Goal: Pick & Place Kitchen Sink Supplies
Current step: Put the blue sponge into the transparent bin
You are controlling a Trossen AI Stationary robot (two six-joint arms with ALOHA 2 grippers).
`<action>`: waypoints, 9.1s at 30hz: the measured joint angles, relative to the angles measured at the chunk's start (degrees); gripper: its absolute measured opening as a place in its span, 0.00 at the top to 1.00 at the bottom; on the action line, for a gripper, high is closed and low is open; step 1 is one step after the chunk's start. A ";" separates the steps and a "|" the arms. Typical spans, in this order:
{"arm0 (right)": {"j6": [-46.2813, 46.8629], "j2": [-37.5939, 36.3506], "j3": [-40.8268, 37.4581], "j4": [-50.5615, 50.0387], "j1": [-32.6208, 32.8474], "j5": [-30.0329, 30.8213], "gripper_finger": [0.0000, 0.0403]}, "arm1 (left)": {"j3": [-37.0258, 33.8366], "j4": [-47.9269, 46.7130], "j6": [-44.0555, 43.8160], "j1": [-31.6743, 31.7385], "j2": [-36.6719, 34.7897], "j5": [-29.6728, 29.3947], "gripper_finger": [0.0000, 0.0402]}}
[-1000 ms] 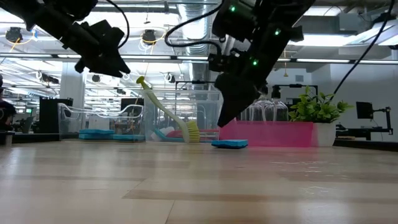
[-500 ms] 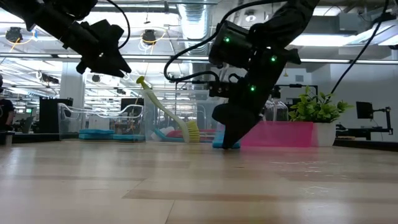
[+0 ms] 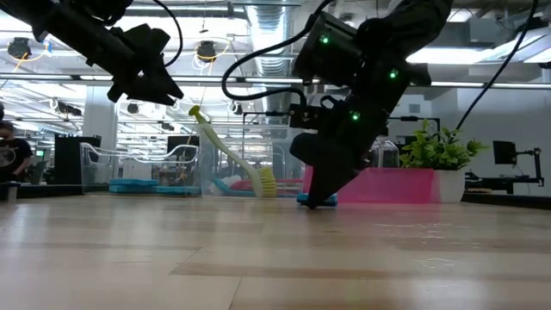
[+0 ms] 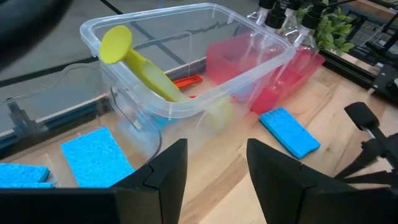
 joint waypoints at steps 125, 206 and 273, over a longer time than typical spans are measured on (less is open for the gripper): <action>-0.77 -22.33 2.91 26.92 -5.25 -33.13 1.00 | -0.02 11.47 0.02 -5.08 0.15 34.66 0.58; 1.61 -22.29 2.95 29.24 -9.21 -43.23 0.39 | -0.02 32.74 36.92 -4.27 21.75 41.37 0.94; 4.37 -22.31 0.24 18.97 -10.92 -49.04 0.70 | 0.02 2.15 19.69 33.11 15.39 6.74 0.79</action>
